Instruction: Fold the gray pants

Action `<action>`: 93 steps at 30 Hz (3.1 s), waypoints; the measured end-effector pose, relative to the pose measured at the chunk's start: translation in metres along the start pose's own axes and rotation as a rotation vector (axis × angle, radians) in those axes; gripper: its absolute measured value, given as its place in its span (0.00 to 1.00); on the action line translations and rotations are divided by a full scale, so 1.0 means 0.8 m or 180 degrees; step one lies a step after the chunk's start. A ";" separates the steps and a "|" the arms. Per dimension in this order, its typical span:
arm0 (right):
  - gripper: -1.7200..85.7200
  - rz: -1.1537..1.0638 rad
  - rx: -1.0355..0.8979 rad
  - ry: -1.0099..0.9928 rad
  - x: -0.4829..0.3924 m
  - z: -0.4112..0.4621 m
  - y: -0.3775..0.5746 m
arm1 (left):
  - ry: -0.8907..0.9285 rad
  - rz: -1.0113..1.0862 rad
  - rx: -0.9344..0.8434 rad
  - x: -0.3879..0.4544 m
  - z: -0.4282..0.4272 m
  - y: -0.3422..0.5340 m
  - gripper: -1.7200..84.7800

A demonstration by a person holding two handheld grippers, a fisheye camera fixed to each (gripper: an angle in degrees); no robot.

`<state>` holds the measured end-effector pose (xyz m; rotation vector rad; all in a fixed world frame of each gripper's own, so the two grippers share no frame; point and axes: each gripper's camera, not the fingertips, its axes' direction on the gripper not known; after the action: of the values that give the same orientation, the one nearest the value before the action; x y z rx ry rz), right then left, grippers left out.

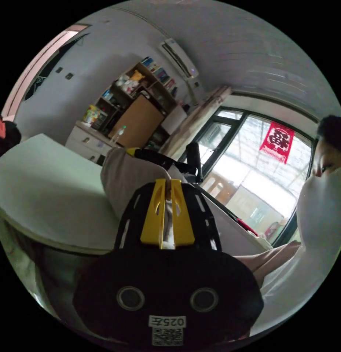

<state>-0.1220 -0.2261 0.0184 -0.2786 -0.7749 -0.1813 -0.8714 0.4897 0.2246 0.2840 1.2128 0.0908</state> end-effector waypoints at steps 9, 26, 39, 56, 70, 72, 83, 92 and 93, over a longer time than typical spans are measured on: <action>0.01 0.0763 -0.0382 0.1200 0.230 -0.216 0.113 | -0.0081 -0.0053 -0.0878 0.122 0.333 0.121 0.01; 0.01 0.0894 -0.0079 0.1528 0.277 -0.236 0.172 | -0.0585 0.0297 -0.1211 0.166 0.436 0.241 0.01; 0.03 0.0945 0.0567 0.2099 0.229 -0.246 0.157 | -0.0205 0.0335 -0.1299 0.127 0.298 0.240 0.01; 0.01 0.0198 -0.1364 0.0539 0.186 0.128 0.019 | -0.1158 0.0511 -0.1803 0.062 0.314 0.250 0.01; 0.01 0.0177 -0.1168 0.1962 0.105 -0.070 0.176 | -0.0880 0.0815 -0.1921 0.074 0.296 0.224 0.01; 0.01 0.0334 -0.1361 0.2043 0.128 -0.070 0.214 | -0.0836 0.0815 -0.1901 0.073 0.292 0.216 0.01; 0.15 0.0996 0.0449 0.1432 0.203 -0.194 0.298 | -0.0528 -0.0556 -0.1299 -0.016 0.195 0.094 0.09; 0.12 0.1854 -0.0118 0.0226 0.312 -0.186 0.359 | -0.0796 -0.0448 -0.1711 0.002 0.216 0.041 0.08; 0.11 0.1858 -0.0098 0.0213 0.307 -0.189 0.363 | -0.0799 -0.0467 -0.1728 0.001 0.213 0.038 0.07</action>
<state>0.2263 -0.0127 0.0374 -0.5127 -0.5975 0.3469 -0.7098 0.4910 0.2861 -0.2621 0.9143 0.2441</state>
